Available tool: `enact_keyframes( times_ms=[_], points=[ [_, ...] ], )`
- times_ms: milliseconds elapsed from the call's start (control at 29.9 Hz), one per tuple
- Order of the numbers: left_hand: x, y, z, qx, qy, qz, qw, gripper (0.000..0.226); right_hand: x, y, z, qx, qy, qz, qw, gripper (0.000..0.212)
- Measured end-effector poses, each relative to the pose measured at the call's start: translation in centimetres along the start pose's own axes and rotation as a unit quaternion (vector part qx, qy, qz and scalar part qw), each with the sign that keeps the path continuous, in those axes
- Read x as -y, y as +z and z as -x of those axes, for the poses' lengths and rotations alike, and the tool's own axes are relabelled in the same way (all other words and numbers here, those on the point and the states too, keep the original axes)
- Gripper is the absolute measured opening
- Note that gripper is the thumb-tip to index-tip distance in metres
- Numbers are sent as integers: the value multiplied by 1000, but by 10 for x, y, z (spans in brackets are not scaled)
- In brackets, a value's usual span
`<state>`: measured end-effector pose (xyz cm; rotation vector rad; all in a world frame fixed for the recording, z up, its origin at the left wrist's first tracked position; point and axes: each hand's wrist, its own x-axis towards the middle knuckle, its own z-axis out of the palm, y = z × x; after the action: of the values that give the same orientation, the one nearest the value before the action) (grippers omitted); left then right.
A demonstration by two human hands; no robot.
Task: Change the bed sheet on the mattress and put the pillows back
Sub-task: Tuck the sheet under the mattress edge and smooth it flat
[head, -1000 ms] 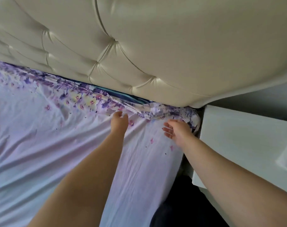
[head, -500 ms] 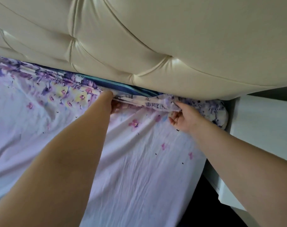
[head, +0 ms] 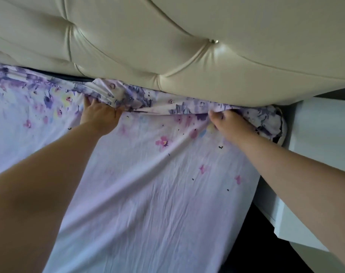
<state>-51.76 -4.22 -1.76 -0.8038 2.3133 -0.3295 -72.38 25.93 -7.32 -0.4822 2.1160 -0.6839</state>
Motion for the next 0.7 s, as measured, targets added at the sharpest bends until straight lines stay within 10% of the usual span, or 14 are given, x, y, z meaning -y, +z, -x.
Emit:
enact_keyframes(
  times_ms=[234, 368, 568, 702],
  points=[
    [-24, 14, -8, 32, -138, 66, 988, 51, -12, 0, -27, -7, -47, 139, 989, 106],
    [-39, 3, -33, 52, -223, 318, 920, 67, -13, 2, -28, -8, -53, 144, 988, 102],
    [-26, 7, -96, 106, -72, 276, 953, 59, -23, 1, -26, -67, -41, 113, 990, 74],
    [-40, 6, -95, 63, -124, 264, 954, 59, -43, -5, -20, -177, 68, 85, 978, 68]
  ],
)
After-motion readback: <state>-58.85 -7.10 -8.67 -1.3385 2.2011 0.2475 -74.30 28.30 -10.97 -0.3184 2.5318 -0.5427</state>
